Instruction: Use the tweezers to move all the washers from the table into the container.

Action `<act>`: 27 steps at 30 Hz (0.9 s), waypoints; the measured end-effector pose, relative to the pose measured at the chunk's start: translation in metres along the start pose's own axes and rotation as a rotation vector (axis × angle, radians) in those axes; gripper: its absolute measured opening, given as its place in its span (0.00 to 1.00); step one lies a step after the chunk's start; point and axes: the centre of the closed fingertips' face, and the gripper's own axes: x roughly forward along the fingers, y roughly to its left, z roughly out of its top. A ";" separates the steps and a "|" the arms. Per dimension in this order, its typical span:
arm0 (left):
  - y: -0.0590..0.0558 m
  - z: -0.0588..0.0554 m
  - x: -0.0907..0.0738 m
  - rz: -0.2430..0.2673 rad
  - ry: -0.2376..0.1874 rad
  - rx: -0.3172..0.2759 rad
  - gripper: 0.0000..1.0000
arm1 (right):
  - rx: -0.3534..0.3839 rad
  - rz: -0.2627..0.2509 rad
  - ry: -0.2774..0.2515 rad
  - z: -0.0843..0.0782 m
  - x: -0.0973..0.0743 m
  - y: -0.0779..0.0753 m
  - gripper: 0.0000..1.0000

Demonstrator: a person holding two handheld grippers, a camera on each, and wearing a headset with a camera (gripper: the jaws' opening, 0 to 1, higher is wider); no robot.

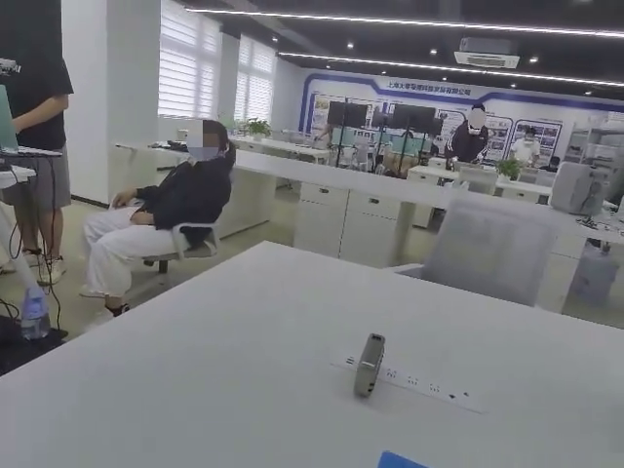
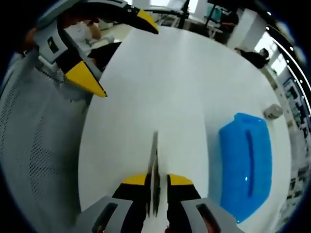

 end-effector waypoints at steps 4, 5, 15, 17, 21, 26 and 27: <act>0.001 0.000 0.000 0.002 0.000 -0.003 0.76 | 0.182 -0.023 -0.089 0.000 -0.003 0.000 0.19; 0.000 0.000 0.000 0.001 0.001 -0.001 0.77 | 0.233 -0.029 -0.116 0.001 -0.005 0.000 0.22; -0.006 0.003 -0.001 -0.030 -0.021 0.003 0.77 | 0.690 -0.237 -0.446 -0.008 -0.075 -0.011 0.56; -0.007 0.005 -0.002 -0.035 -0.029 0.001 0.78 | 0.731 -0.281 -0.468 -0.014 -0.086 -0.010 0.63; -0.008 0.013 -0.006 -0.059 -0.076 -0.037 0.78 | 0.786 -0.351 -0.502 -0.027 -0.106 -0.004 0.71; -0.011 0.017 -0.010 -0.110 -0.094 -0.093 0.84 | 0.802 -0.385 -0.504 -0.037 -0.117 0.004 0.79; -0.011 0.018 -0.011 -0.123 -0.099 -0.101 0.85 | 0.806 -0.395 -0.511 -0.037 -0.119 0.005 0.81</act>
